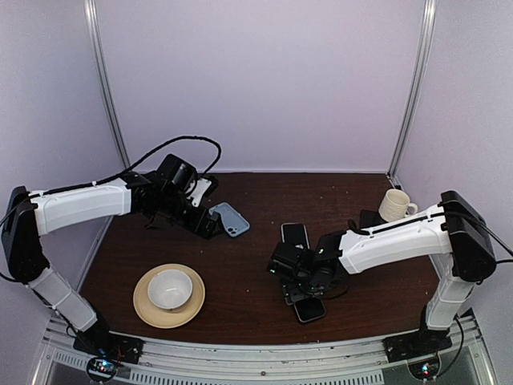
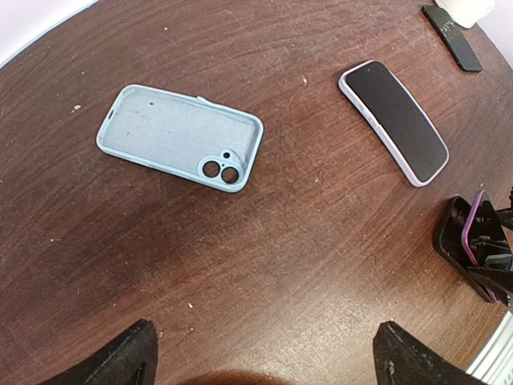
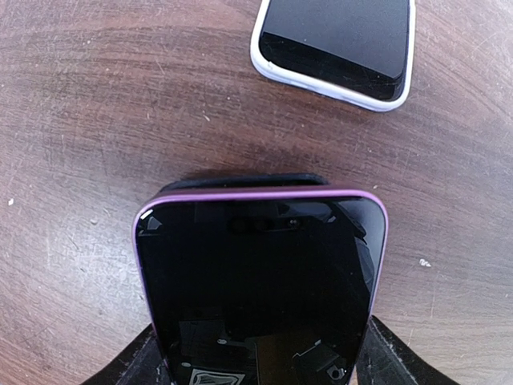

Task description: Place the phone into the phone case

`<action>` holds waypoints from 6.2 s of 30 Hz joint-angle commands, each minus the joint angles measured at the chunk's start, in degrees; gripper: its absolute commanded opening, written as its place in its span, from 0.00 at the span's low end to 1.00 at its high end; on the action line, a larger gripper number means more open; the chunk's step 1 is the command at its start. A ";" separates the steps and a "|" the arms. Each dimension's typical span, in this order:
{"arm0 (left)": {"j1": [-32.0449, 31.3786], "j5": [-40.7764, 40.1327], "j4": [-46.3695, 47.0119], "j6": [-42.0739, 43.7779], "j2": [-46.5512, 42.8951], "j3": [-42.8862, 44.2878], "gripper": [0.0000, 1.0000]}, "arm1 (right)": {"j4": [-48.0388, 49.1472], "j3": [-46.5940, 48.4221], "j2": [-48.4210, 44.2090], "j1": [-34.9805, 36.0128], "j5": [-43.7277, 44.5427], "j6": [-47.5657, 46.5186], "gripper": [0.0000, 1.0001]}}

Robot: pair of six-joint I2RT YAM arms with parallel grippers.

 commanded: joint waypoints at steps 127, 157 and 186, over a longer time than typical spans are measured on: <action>-15.72 1.38 -0.28 -4.73 12.35 2.89 0.62 | -14.01 6.83 -2.31 -0.60 -13.81 -12.38 0.99; -15.63 6.50 1.46 -6.63 11.97 3.15 0.68 | -8.48 0.53 0.60 1.69 -9.01 -12.14 0.40; -16.42 18.34 38.39 -23.59 -0.57 -2.91 0.34 | 9.35 1.93 -23.05 7.87 18.86 -22.82 0.15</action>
